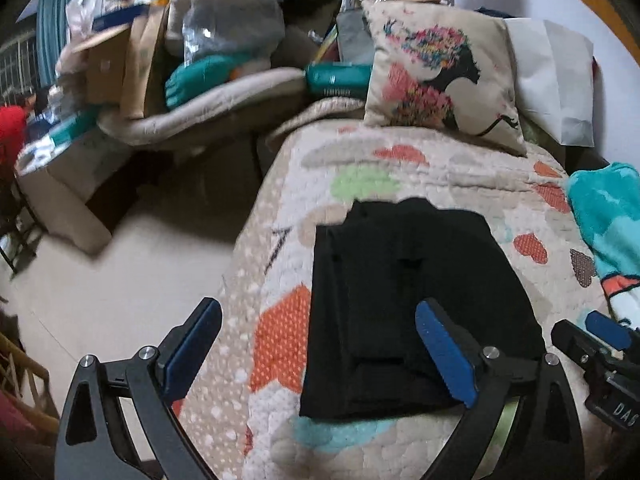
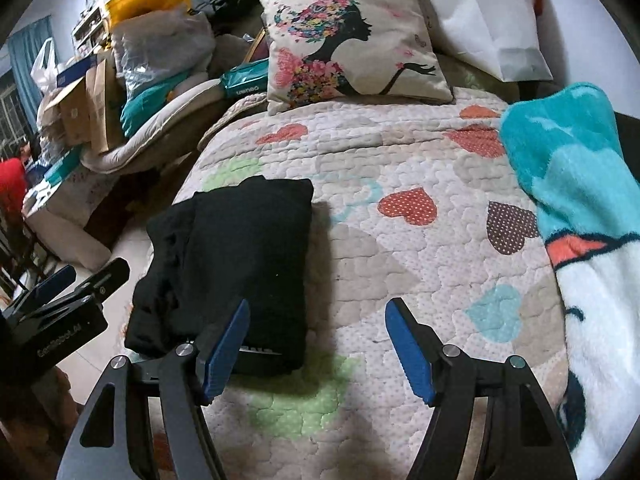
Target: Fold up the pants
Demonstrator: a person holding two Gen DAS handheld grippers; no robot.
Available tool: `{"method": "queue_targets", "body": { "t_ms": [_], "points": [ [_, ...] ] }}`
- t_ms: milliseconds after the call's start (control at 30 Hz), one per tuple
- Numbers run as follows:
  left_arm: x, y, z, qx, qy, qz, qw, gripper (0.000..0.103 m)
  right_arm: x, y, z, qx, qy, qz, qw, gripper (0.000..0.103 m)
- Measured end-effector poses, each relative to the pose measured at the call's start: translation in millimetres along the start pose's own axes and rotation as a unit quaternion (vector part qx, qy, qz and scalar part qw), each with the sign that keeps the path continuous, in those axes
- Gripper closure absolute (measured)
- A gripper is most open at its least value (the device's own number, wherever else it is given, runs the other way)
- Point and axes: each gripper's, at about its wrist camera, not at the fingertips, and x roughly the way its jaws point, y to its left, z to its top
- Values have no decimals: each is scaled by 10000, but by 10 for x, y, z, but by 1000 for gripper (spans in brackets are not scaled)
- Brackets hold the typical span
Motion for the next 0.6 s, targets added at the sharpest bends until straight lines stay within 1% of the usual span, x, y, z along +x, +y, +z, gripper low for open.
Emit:
{"method": "queue_targets", "body": {
  "t_ms": [100, 200, 600],
  "points": [
    [52, 40, -15, -191, 215, -146, 9995, 6, 36, 8, -2, -32, 29, -23, 10000, 27],
    [76, 49, -35, -259, 323, -213, 9989, 6, 38, 9, -1, -31, 18, -38, 10000, 27],
    [99, -67, -59, -66, 414, -419, 9982, 6, 111, -103, 65, 33, 13, -42, 10000, 26]
  ]
}}
